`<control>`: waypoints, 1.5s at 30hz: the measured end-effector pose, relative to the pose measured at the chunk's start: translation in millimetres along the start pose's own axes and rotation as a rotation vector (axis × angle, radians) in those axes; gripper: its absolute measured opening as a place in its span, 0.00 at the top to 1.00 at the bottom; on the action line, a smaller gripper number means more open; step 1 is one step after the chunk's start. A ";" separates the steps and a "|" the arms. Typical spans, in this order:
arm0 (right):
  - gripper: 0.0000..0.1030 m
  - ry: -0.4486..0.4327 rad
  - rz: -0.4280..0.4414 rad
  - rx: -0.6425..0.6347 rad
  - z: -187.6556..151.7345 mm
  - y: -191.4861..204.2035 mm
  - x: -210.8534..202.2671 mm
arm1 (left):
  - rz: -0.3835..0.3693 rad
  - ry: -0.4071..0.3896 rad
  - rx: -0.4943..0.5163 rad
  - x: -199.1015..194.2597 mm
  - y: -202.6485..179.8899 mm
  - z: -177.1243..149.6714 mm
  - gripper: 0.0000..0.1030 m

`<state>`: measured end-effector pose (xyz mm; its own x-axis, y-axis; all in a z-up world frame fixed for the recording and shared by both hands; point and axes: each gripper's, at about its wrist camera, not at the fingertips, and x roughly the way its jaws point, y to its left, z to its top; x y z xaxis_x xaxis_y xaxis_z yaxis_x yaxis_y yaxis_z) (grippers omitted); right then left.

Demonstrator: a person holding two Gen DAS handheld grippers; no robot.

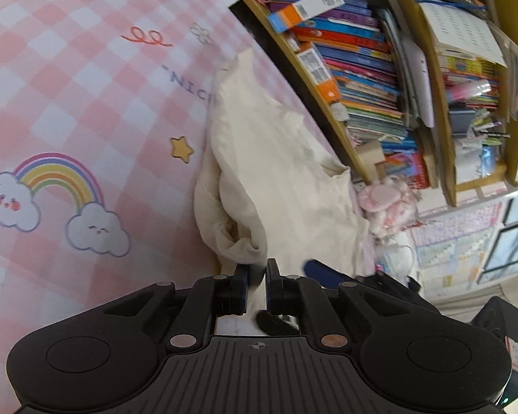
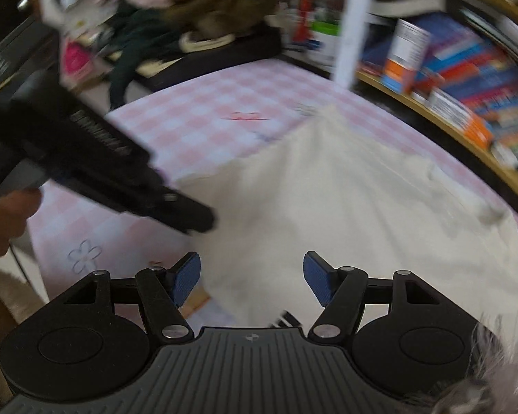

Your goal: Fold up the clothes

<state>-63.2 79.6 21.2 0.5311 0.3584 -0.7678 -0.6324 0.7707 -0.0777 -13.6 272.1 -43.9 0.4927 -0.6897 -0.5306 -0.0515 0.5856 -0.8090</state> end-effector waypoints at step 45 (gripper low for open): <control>0.58 0.071 -0.010 0.189 13.9 -23.4 5.9 | -0.216 0.094 -0.246 44.6 47.6 29.9 0.18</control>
<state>-37.4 71.0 27.4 0.4916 0.3170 -0.8111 -0.5065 0.8617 0.0298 31.9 282.0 -98.5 0.4330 -0.8299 -0.3518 -0.1681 0.3091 -0.9361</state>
